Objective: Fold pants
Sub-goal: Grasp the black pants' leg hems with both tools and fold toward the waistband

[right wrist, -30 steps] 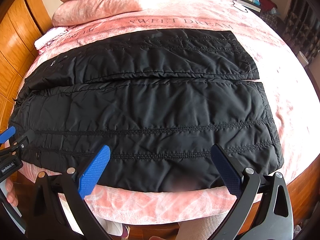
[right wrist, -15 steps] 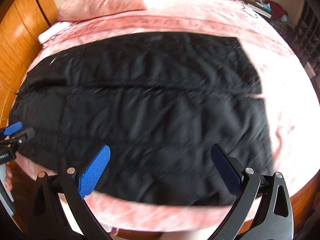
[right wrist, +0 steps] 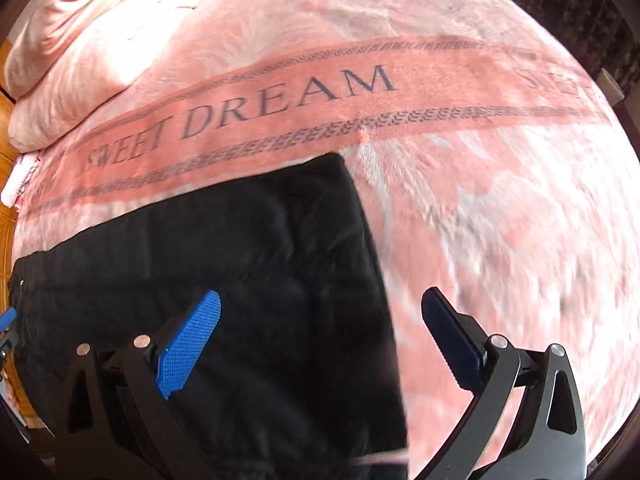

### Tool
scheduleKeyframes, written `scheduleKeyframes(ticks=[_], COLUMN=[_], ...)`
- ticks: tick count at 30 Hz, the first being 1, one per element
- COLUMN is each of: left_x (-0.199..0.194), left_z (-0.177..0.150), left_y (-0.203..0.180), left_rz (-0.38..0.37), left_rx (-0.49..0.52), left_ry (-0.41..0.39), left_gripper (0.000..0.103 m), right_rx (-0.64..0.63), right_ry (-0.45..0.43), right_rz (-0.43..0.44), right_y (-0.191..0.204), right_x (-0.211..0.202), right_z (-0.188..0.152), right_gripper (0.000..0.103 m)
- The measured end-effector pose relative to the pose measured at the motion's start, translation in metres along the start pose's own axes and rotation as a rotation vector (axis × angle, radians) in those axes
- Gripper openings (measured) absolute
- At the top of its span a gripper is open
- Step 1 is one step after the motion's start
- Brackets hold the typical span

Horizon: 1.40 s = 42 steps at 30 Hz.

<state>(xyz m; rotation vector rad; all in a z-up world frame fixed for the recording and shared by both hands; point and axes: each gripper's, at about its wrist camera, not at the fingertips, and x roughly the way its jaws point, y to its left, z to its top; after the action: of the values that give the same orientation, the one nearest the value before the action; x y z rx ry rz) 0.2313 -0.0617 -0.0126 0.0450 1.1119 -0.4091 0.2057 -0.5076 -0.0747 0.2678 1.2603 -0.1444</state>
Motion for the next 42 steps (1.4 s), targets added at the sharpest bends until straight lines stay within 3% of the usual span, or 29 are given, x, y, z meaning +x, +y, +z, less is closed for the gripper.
scheduleKeyframes(ticks=[3, 5, 7, 8, 9, 12, 14, 17, 21, 27, 31, 36, 40, 42], left_x=[0.017, 0.027, 0.033, 0.036, 0.040, 0.048, 0.055, 0.068, 0.083, 0.098, 0.116, 0.118, 0.136, 0.134], left_z=[0.017, 0.025, 0.031, 0.036, 0.039, 0.050, 0.058, 0.072, 0.083, 0.095, 0.104, 0.115, 0.103, 0.097], left_y=[-0.010, -0.012, -0.013, -0.014, -0.014, -0.013, -0.015, -0.021, -0.035, -0.049, -0.052, -0.051, -0.060, -0.060], left_rz=[0.000, -0.020, -0.049, -0.059, -0.062, -0.092, -0.136, -0.190, -0.278, -0.427, -0.377, -0.487, -0.451, -0.461], left_rx=[0.060, 0.075, 0.084, 0.090, 0.092, 0.102, 0.132, 0.198, 0.278, 0.321, 0.340, 0.295, 0.350, 0.346], left_ry=[-0.005, 0.008, 0.012, 0.014, 0.014, 0.010, 0.018, 0.033, 0.067, 0.119, 0.164, 0.176, 0.265, 0.253], left_gripper=[0.094, 0.095, 0.095, 0.095, 0.095, 0.095, 0.095, 0.095, 0.095, 0.095, 0.095, 0.095, 0.095, 0.088], right_rx=[0.011, 0.000, -0.069, -0.096, -0.119, -0.178, -0.226, -0.301, -0.345, -0.380, -0.374, -0.372, -0.352, -0.358], right_ry=[0.007, 0.001, -0.032, -0.045, -0.054, -0.097, -0.162, -0.289, -0.377, -0.401, -0.419, -0.426, -0.433, -0.446], right_rz=[0.064, 0.097, 0.057, 0.058, 0.062, 0.137, 0.194, 0.358, 0.425, 0.436, 0.485, 0.489, 0.524, 0.526], right_y=[-0.009, -0.007, 0.003, 0.007, 0.010, 0.011, 0.012, 0.008, 0.007, 0.009, 0.003, 0.002, -0.001, 0.000], right_x=[0.020, 0.026, 0.024, 0.020, 0.016, -0.007, -0.030, -0.080, -0.115, -0.123, -0.123, -0.124, -0.124, -0.127], right_z=[0.013, 0.016, 0.016, 0.013, 0.009, -0.003, -0.011, -0.030, -0.031, -0.029, -0.035, -0.037, -0.037, -0.040], right_gripper=[0.100, 0.094, 0.056, 0.047, 0.024, 0.012, 0.011, 0.010, 0.010, 0.010, 0.010, 0.010, 0.010, 0.010])
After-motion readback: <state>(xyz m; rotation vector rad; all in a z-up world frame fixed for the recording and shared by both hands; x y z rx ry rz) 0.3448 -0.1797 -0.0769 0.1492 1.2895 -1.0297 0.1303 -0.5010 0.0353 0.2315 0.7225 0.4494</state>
